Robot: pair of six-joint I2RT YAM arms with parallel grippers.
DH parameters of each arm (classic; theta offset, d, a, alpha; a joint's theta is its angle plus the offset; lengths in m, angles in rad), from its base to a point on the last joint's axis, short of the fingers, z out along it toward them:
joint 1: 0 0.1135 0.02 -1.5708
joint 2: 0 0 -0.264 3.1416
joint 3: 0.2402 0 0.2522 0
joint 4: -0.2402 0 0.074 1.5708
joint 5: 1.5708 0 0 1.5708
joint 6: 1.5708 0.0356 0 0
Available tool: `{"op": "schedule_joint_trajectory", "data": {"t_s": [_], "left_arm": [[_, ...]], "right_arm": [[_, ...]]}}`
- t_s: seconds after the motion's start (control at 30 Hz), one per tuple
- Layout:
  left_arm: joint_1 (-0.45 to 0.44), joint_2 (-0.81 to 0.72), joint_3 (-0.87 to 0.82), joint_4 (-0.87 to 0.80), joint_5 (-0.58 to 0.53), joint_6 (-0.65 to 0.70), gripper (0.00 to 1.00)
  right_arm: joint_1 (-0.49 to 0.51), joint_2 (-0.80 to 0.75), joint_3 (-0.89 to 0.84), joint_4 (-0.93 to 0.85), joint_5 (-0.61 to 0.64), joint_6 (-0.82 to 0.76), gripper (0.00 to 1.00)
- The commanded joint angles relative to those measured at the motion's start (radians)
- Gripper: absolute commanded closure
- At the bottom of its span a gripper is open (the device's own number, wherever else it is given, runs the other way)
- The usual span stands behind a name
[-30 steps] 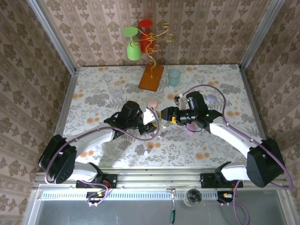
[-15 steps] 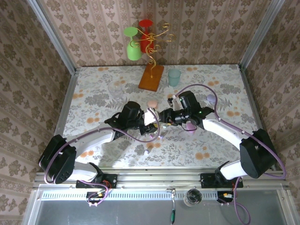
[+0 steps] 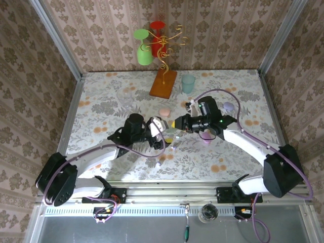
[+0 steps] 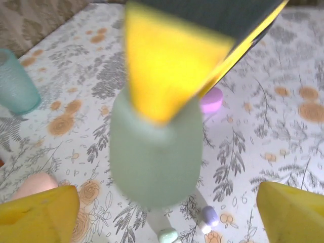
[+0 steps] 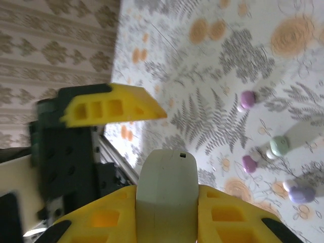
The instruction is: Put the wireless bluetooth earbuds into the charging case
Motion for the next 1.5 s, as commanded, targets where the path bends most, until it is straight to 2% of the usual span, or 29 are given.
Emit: {"op": "schedule_joint_trajectory", "data": {"t_s": [0.0,0.1,0.3,0.43,0.53,0.8,1.23,1.47], "left_arm": [[0.050,-0.040,-0.056,0.317,0.099,-0.184,0.03],[0.082,-0.034,-0.092,0.523,0.137,-0.288,0.03],[0.129,0.009,-0.149,0.772,0.143,-0.368,0.07],[0.150,0.069,-0.162,0.960,0.181,-0.433,0.10],[0.150,0.100,-0.127,0.970,0.246,-0.449,0.12],[0.147,0.143,-0.035,0.971,0.284,-0.446,0.13],[0.130,0.198,0.063,0.971,0.323,-0.459,0.29],[0.117,0.214,0.089,0.973,0.343,-0.468,0.40]], "right_arm": [[-0.038,-0.070,-0.038,0.178,-0.115,0.147,0.81],[-0.077,-0.082,-0.092,0.432,-0.193,0.362,0.82],[-0.089,-0.082,-0.100,0.663,-0.263,0.554,0.83],[-0.089,-0.061,-0.130,0.882,-0.269,0.732,0.84],[-0.089,-0.040,-0.143,0.997,-0.281,0.816,0.86],[-0.078,0.036,-0.158,1.218,-0.247,0.994,0.91],[-0.061,0.086,-0.153,1.252,-0.245,1.027,0.93],[-0.060,0.091,-0.153,1.264,-0.243,1.032,0.94]]}}
